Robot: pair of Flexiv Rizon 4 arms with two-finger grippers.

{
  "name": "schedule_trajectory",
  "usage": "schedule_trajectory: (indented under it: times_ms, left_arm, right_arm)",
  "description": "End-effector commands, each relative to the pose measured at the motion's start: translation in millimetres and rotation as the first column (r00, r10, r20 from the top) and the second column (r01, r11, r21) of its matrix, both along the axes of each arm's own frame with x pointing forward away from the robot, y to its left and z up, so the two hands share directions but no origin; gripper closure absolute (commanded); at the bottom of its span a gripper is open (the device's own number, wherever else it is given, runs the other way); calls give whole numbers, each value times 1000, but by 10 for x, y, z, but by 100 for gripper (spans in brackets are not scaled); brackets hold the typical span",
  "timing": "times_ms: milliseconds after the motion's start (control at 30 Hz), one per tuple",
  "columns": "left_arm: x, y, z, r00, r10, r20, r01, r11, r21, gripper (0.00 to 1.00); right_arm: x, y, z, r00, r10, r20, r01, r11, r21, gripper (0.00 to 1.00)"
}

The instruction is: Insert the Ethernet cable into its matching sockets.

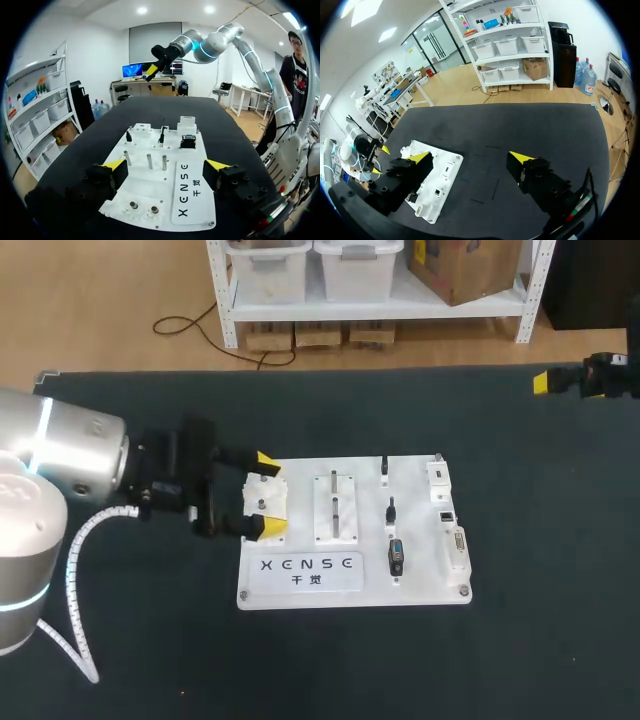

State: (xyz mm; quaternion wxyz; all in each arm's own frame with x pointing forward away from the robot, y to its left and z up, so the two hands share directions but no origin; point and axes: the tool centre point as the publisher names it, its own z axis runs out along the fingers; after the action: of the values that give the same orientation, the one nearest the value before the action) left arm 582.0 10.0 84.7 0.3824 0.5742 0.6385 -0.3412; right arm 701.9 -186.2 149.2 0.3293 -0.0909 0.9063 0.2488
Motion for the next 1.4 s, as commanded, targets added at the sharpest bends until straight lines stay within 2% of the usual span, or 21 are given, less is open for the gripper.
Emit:
schedule_trajectory:
  times_ms: [33,400,467,533,567,633,700,933,1233,1400]
  left_arm:
    - [86,-5,-22,1000,-16,-10,16,1000,10,0]
    - [86,-5,-22,1000,-16,-10,16,1000,10,0]
    - [86,-5,-22,1000,-16,-10,16,1000,10,0]
    - [86,-5,-22,1000,-16,-10,16,1000,10,0]
    - [86,-5,-22,1000,-16,-10,16,1000,10,0]
    - [86,-5,-22,1000,-16,-10,16,1000,10,0]
    - [86,-5,-22,1000,-16,-10,16,1000,10,0]
    - [86,-5,-22,1000,-16,-10,16,1000,10,0]
    - [86,-5,-22,1000,-16,-10,16,1000,10,0]
    - [86,-5,-22,1000,-16,-10,16,1000,10,0]
  right_arm:
    - [-5,0,4,1000,-1,0,1,1000,-1,0]
    - [-5,0,4,1000,-1,0,1,1000,-1,0]
    - [-3,185,18,1000,16,-10,-16,998,-56,0]
    - [-18,367,34,999,26,-32,-28,998,-50,0]
    - [-37,507,44,998,41,-45,-45,996,-79,0]
    - [-63,697,56,996,52,-76,-56,997,-59,0]
    - [-92,863,62,995,61,-78,-68,994,-90,0]
    - [-222,1302,2,986,30,-163,-55,988,-147,0]
    - [-414,1760,-278,942,-6,-335,-91,957,-274,0]
    - [-521,1904,-497,925,-30,-379,-108,935,-338,0]
